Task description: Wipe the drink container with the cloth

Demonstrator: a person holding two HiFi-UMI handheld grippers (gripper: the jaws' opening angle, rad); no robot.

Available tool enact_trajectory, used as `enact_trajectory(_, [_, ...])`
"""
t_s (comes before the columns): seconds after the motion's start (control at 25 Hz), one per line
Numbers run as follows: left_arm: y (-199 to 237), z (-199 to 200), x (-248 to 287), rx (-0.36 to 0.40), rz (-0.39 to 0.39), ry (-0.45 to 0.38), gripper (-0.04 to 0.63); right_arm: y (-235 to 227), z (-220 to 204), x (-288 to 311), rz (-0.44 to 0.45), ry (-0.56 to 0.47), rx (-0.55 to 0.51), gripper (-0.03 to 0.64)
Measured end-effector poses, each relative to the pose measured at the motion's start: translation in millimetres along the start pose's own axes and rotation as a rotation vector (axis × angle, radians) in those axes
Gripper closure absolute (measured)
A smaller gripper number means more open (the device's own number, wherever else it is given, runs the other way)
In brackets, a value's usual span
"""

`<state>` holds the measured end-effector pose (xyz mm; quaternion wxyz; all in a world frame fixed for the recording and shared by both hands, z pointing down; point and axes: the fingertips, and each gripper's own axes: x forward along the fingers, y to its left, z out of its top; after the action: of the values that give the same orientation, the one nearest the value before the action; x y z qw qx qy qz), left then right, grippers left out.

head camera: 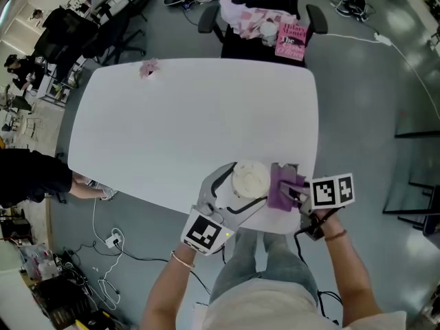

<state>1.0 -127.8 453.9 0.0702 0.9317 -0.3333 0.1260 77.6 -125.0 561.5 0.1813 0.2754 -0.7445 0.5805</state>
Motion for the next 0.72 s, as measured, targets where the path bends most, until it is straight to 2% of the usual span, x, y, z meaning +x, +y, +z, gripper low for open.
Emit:
enact_trajectory(0.24, [1.8, -0.9, 0.0, 0.04, 0.042, 0.007, 0.172, 31.9, 3.3, -40.8, 0.092, -0.162, 0.017, 0.552])
enact_trajectory(0.36, [3.8, -0.7, -0.8, 0.015, 0.093, 0.017, 0.172, 50.8, 5.0, -49.0, 0.171, -0.222, 0.023, 0.552])
enact_trajectory(0.56, [1.0, -0.9, -4.2, -0.02, 0.158, 0.037, 0.172, 58.4, -1.8, -54.7, 0.225, -0.318, 0.055, 0.552])
enact_trajectory(0.72, [2.4, -0.9, -4.5, -0.037, 0.197, 0.05, 0.173, 63.9, -5.2, -51.1, 0.303, -0.38, 0.106, 0.552])
